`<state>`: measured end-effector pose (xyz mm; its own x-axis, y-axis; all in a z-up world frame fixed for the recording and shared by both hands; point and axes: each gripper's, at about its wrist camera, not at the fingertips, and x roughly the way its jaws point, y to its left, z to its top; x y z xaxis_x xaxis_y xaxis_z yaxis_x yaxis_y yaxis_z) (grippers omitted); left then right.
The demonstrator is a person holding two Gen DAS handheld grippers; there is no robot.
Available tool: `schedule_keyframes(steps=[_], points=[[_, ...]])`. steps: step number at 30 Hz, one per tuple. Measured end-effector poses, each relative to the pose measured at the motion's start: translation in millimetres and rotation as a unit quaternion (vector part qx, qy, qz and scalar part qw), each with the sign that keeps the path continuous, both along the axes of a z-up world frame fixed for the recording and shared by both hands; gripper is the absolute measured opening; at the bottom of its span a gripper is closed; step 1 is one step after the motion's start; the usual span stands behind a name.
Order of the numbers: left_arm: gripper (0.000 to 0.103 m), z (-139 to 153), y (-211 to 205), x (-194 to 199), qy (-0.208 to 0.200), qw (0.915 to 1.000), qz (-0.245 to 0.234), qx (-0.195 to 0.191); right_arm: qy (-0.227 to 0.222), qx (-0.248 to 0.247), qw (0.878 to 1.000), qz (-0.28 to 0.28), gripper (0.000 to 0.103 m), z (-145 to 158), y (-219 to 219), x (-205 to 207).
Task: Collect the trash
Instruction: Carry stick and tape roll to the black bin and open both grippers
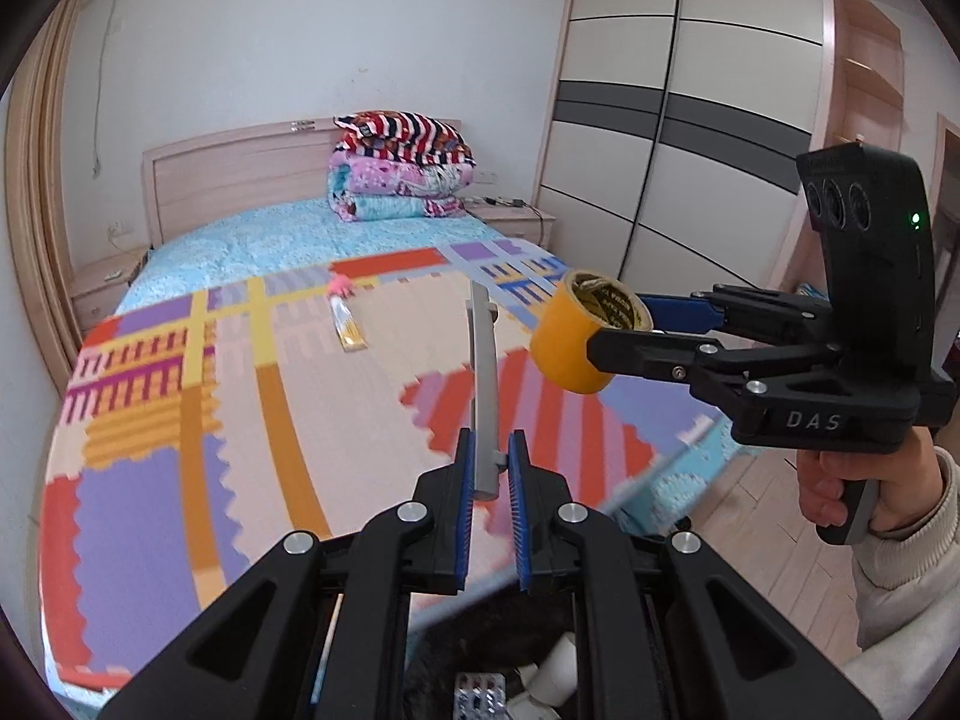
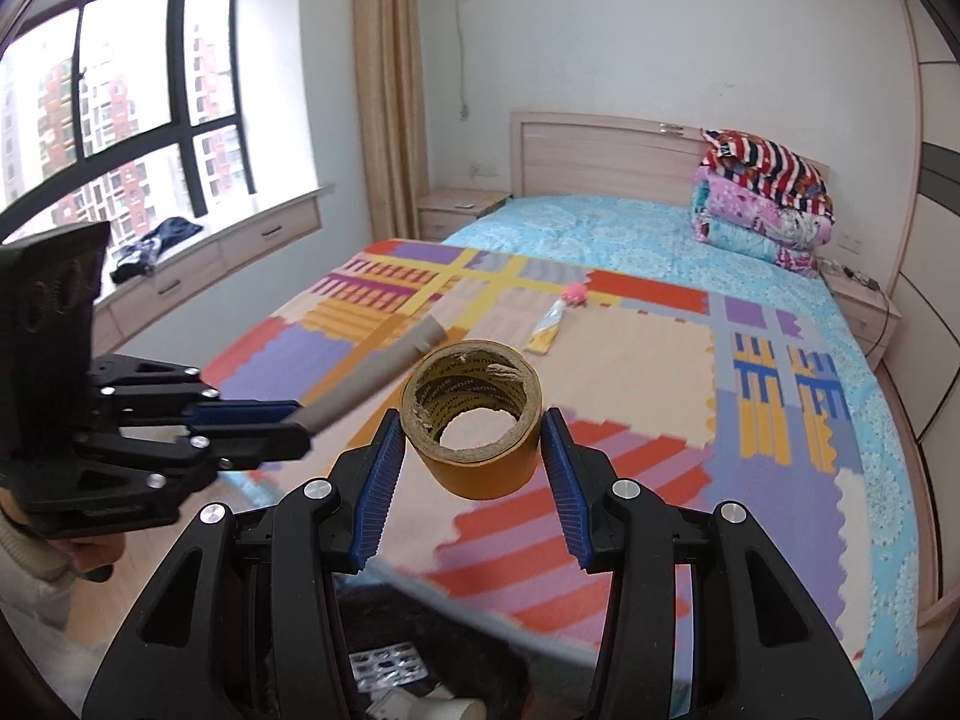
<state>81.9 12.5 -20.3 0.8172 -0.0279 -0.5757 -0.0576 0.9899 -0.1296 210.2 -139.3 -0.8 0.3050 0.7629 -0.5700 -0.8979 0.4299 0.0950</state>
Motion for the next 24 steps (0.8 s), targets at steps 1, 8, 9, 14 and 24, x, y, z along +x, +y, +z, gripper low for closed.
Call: schedule_keyframes(steps=[1,8,9,14,24], points=[[0.01,-3.7,-4.9,-4.3,0.002,1.0,-0.005,-0.001,0.0,-0.002,1.0,0.004,0.047,-1.5,-2.5,-5.3],[0.01,-27.5,-17.2,-22.8,0.023,0.9995,-0.014,-0.019,0.018,-0.011,1.0,0.015,0.047,-24.2,-21.8,-37.1],[0.01,-32.1,-18.0,-24.2,0.028,0.9993,-0.014,-0.021,0.023,-0.014,0.999,0.016,0.047,-29.2,-22.8,-40.0],[0.01,-57.8,-17.1,-28.4,0.056,0.9975,-0.017,-0.039,0.063,-0.036,0.997,0.036,0.047,-60.7,-22.9,-59.4],[0.01,-118.1,-25.2,-39.4,0.126,0.9891,-0.029,-0.071,0.133,-0.095,0.985,0.055,0.047,-124.6,-20.6,-92.3]])
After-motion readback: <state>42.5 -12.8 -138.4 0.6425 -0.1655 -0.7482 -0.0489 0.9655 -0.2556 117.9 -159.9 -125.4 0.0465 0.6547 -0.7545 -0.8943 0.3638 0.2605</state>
